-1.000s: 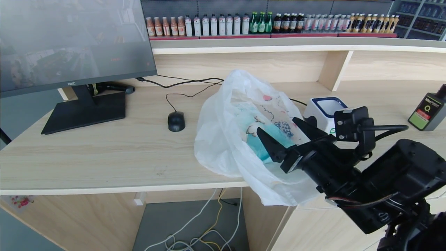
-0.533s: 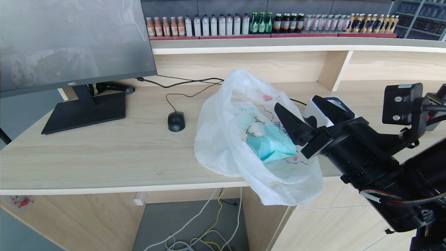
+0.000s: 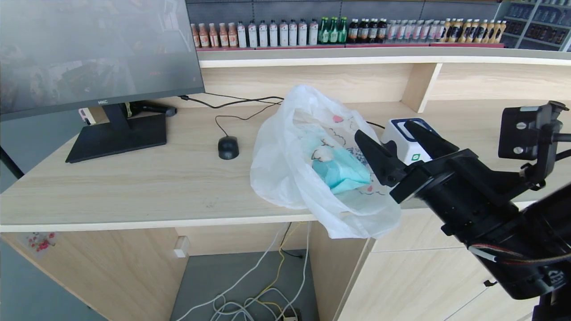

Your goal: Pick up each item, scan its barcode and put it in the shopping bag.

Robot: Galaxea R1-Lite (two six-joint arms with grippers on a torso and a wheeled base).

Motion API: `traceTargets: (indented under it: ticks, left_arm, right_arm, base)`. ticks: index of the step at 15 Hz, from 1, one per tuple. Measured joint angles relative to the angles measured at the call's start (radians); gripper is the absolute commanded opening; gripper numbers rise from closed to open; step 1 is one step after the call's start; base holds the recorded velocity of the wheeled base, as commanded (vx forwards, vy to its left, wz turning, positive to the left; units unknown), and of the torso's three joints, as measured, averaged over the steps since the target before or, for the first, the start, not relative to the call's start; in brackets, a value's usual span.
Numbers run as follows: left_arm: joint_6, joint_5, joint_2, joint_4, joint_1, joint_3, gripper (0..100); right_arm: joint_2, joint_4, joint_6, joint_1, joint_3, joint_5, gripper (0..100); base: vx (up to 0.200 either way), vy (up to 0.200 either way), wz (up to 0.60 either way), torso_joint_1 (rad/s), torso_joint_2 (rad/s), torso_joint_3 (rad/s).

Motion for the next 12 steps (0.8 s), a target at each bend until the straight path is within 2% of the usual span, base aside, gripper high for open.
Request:
traceTargets:
  ticks: [1,12]
  left_arm:
    - [-0.003,0.0,0.0,0.0,0.0,0.0,100]
    - [-0.008,0.0,0.0,0.0,0.001,0.0,100]
  right_arm:
    - [-0.003,-0.002,0.0,0.001,0.001,0.0,100]
    - [-0.059,0.0,0.0,-0.003,0.047,-0.002,100]
  base:
    - [0.0,0.0,0.0,0.0,0.0,0.0]
    - [0.0,-0.2,0.0,0.008,0.01,0.002]
